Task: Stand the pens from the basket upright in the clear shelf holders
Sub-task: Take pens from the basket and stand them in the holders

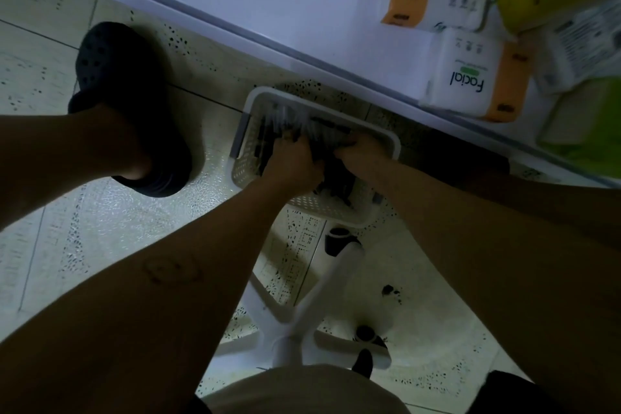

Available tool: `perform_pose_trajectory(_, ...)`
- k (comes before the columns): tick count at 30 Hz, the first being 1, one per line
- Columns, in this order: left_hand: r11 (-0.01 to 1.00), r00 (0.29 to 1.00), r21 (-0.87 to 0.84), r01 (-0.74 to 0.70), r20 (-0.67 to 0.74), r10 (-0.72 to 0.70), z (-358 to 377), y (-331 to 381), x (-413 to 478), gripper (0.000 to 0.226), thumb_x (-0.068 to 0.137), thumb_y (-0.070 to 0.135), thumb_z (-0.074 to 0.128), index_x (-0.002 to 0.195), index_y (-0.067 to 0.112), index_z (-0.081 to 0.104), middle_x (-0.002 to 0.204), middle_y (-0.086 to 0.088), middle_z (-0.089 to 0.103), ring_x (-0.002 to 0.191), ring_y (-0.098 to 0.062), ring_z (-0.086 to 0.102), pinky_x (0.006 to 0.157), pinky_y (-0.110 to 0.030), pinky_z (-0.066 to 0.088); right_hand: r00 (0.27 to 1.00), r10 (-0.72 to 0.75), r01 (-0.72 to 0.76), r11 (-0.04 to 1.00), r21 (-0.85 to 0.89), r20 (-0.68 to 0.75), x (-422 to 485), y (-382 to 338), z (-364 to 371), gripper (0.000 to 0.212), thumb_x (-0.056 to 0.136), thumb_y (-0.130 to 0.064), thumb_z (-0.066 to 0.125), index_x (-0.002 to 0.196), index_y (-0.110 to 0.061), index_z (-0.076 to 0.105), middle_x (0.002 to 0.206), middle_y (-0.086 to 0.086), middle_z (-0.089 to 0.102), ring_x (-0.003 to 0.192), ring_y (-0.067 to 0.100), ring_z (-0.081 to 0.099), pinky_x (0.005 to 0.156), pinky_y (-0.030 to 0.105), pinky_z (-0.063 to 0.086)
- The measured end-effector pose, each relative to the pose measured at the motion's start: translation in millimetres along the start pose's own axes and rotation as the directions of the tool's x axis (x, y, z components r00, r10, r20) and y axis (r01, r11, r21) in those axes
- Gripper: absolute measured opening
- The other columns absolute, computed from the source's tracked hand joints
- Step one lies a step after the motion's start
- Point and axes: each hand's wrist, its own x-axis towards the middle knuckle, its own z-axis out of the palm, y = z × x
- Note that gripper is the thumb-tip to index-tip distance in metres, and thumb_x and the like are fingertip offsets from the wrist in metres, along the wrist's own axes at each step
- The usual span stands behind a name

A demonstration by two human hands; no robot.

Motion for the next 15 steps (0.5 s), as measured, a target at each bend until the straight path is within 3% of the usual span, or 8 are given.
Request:
perform_pose_trajectory(2, 0.998, 1.000, -0.057, -0.015, -0.017, 0.014, -2.8, 1.6, -0.2, 0.036, 0.090, 0.027, 0.056, 0.119, 0.006, 0.057, 0.122, -0.019, 0.057, 0.116, -0.039, 0.050, 0.099, -0.045, 0.043, 0.999, -0.044, 0.043, 0.999, -0.024, -0.023, -1.7, -3.4, -1.3, 0.021, 0.093, -0.016, 0.053, 0.107, -0.003, 0.063, 0.107, 0.016, 0.063, 0.090, 0.026, 0.058, 0.075, 0.032, 0.050)
perform_pose_trajectory(4, 0.989, 0.998, -0.145, -0.026, -0.067, 0.016, -5.2, 3.1, -2.4, 0.031, 0.089, 0.025, 0.057, 0.113, 0.006, 0.060, 0.113, -0.018, 0.061, 0.108, -0.036, 0.056, 0.094, -0.046, 0.048, 0.997, -0.078, 0.078, 0.996, -0.038, 0.005, -3.6, -8.0, 0.8, 0.022, 0.094, -0.015, 0.053, 0.111, -0.005, 0.064, 0.108, 0.015, 0.063, 0.093, 0.026, 0.060, 0.078, 0.032, 0.051)
perform_pose_trajectory(8, 0.965, 0.956, -0.251, -0.069, -0.293, -0.008, -11.1, 15.1, -10.3, 0.027, 0.091, 0.015, 0.057, 0.117, 0.007, 0.059, 0.114, -0.013, 0.062, 0.104, -0.026, 0.058, 0.091, -0.036, 0.049, 0.991, -0.084, 0.098, 0.985, -0.140, 0.102, -8.6, -14.7, 9.3, 0.024, 0.099, -0.019, 0.048, 0.118, -0.009, 0.057, 0.116, 0.015, 0.060, 0.094, 0.025, 0.057, 0.073, 0.023, 0.047)
perform_pose_trajectory(12, 0.953, 0.913, -0.286, -0.095, -0.407, -0.031, -21.6, 22.9, -15.7, 0.023, 0.092, 0.020, 0.061, 0.111, 0.007, 0.061, 0.110, -0.005, 0.063, 0.099, -0.016, 0.058, 0.085, -0.026, 0.049, 0.992, -0.030, 0.047, 0.989, -0.137, 0.124, -15.5, -18.7, 8.6, 0.034, 0.100, -0.013, 0.041, 0.129, -0.001, 0.052, 0.132, 0.018, 0.054, 0.122, 0.032, 0.050, 0.098, 0.032, 0.040)
perform_pose_trajectory(15, 0.944, 0.879, -0.322, -0.070, -0.468, -0.094, -28.0, 22.3, -19.5, 0.025, 0.091, 0.018, 0.063, 0.112, 0.004, 0.062, 0.111, -0.006, 0.064, 0.103, -0.015, 0.059, 0.086, -0.021, 0.047, 0.990, -0.026, 0.065, 0.958, -0.280, 0.141, -20.7, -21.5, 7.5, 0.032, 0.103, -0.009, 0.030, 0.125, 0.000, 0.051, 0.126, 0.018, 0.056, 0.119, 0.030, 0.052, 0.101, 0.031, 0.041)
